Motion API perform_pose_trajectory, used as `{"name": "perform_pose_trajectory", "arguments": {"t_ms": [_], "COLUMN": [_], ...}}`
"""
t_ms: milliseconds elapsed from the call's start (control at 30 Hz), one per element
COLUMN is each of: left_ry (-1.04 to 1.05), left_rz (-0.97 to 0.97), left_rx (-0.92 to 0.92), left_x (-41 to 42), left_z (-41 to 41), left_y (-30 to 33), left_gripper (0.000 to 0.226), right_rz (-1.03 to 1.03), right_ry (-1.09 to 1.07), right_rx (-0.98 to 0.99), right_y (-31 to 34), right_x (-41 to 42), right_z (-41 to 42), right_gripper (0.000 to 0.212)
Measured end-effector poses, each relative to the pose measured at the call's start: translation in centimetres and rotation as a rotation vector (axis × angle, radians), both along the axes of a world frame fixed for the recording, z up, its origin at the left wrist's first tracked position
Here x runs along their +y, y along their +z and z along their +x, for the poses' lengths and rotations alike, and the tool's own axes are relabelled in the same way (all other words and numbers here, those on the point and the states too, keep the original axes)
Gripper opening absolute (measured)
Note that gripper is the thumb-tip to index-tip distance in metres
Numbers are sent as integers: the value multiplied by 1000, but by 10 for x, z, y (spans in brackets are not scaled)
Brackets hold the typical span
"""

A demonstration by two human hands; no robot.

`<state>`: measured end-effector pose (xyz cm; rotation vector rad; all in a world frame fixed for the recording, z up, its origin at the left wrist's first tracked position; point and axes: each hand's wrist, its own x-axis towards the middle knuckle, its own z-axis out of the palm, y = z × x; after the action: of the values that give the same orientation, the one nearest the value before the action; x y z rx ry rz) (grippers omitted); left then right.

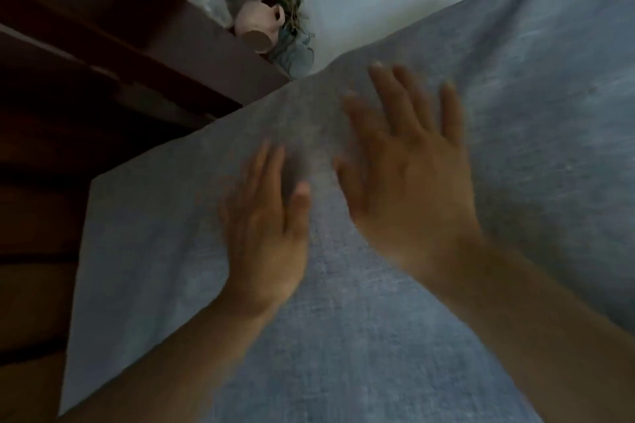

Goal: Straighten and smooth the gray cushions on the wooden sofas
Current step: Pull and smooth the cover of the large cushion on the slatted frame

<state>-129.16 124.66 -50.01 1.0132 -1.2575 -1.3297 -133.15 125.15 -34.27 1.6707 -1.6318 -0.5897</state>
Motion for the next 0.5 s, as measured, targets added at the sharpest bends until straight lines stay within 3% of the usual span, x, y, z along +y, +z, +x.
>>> {"name": "perform_pose_trajectory", "arguments": {"t_ms": [67, 133, 233, 367, 433, 500], "left_ry": [60, -115, -302, 10, 155, 21], "left_rz": [20, 5, 15, 112, 125, 109], "left_rx": [-59, -221, -208, -74, -19, -113], "left_x": [-5, 3, -4, -20, -8, 13], "left_z": [7, 6, 15, 58, 64, 54], "left_y": [-20, -48, -69, -84, -103, -130], "left_gripper": [65, 64, 66, 60, 62, 63], "right_rz": [69, 234, 248, 68, 68, 216], "right_ry": [8, -105, -150, 83, 101, 15], "right_rx": [50, 124, 67, -100, -117, 2], "right_y": [-25, -54, -81, -113, -133, -159], "right_x": [-2, -1, -10, -16, -9, 2], "right_z": [5, -3, 3, 53, 59, 45], "right_gripper": [64, 69, 62, 61, 59, 60]}}
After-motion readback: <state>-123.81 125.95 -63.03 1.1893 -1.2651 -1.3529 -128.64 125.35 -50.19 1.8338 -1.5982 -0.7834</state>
